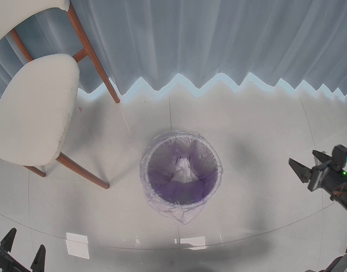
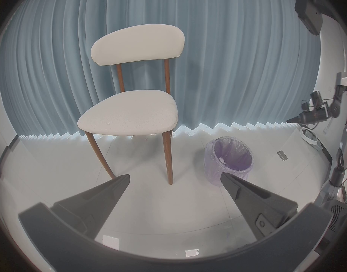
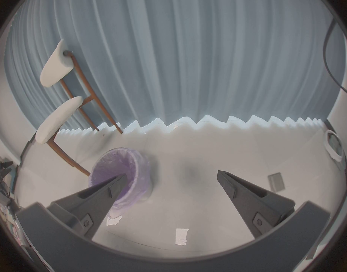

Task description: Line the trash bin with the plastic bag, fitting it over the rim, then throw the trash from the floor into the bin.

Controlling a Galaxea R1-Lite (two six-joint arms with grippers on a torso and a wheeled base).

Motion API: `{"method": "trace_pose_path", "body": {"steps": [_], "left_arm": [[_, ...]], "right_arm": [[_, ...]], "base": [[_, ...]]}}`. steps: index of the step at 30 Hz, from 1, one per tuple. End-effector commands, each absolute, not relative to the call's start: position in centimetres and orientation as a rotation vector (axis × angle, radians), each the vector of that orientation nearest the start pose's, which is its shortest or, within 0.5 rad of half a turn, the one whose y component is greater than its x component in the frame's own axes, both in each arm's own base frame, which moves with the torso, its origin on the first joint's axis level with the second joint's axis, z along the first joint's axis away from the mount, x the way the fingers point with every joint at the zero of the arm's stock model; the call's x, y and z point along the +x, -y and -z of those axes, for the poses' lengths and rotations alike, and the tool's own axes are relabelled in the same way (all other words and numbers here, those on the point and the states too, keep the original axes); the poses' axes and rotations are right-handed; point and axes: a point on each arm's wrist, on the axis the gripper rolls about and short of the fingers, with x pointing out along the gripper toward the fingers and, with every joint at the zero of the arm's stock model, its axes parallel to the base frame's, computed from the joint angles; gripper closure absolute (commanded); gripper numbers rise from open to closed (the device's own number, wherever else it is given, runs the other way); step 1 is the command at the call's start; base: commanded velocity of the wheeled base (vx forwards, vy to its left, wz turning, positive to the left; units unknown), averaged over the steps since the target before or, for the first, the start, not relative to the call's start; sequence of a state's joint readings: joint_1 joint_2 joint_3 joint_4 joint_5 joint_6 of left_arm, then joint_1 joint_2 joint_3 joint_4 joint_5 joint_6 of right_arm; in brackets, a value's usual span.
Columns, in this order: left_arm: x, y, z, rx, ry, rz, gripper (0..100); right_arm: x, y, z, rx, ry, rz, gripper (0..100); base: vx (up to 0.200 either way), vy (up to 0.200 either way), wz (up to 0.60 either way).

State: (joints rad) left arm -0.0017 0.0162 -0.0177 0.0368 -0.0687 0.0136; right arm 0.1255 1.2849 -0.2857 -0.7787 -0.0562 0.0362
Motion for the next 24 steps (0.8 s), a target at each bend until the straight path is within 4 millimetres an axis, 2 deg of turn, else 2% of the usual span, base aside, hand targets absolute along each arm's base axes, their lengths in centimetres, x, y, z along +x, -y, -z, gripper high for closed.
{"method": "trace_pose_path", "body": {"steps": [1, 7, 8, 12, 14, 15, 16, 20, 22, 24], "left_arm": [[-2.3, 0.2, -7.2, 0.013, -0.036, 0.071, 0], [-2.3, 0.2, -7.2, 0.013, -0.036, 0.071, 0], [-2.3, 0.2, -7.2, 0.013, -0.036, 0.071, 0], [-2.3, 0.2, -7.2, 0.013, -0.036, 0.071, 0], [-2.3, 0.2, -7.2, 0.013, -0.036, 0.071, 0], [-2.3, 0.2, -7.2, 0.013, -0.036, 0.071, 0], [-2.3, 0.1, -7.2, 0.013, -0.036, 0.069, 0], [-2.3, 0.1, -7.2, 0.013, -0.036, 0.069, 0], [-2.3, 0.1, -7.2, 0.013, -0.036, 0.069, 0], [-2.3, 0.1, -7.2, 0.013, -0.036, 0.069, 0]], "right_arm": [[10.0, 0.3, -15.3, 0.030, -0.098, 0.098, 0], [7.8, 0.6, -14.5, 0.031, -0.053, 0.142, 0], [6.7, 0.6, -13.9, 0.027, -0.033, 0.142, 0], [5.6, 0.5, -13.6, 0.023, -0.021, 0.138, 0], [4.0, 0.4, -13.0, 0.020, -0.026, 0.132, 0], [3.8, 0.4, -12.8, 0.018, -0.031, 0.132, 0], [2.7, 0.3, -12.1, 0.004, -0.044, 0.132, 0], [0.2, 0.2, -10.1, -0.016, -0.062, 0.128, 0], [-1.7, 0.1, -8.2, -0.023, -0.052, 0.116, 0], [-2.5, 0.1, -8.3, 0.001, -0.031, 0.066, 0]], "base": [[0.000, 0.000, 0.00], [0.000, 0.000, 0.00], [0.000, 0.000, 0.00], [0.000, 0.000, 0.00], [0.000, 0.000, 0.00], [0.000, 0.000, 0.00], [0.000, 0.000, 0.00], [0.000, 0.000, 0.00], [0.000, 0.000, 0.00], [0.000, 0.000, 0.00]]}}
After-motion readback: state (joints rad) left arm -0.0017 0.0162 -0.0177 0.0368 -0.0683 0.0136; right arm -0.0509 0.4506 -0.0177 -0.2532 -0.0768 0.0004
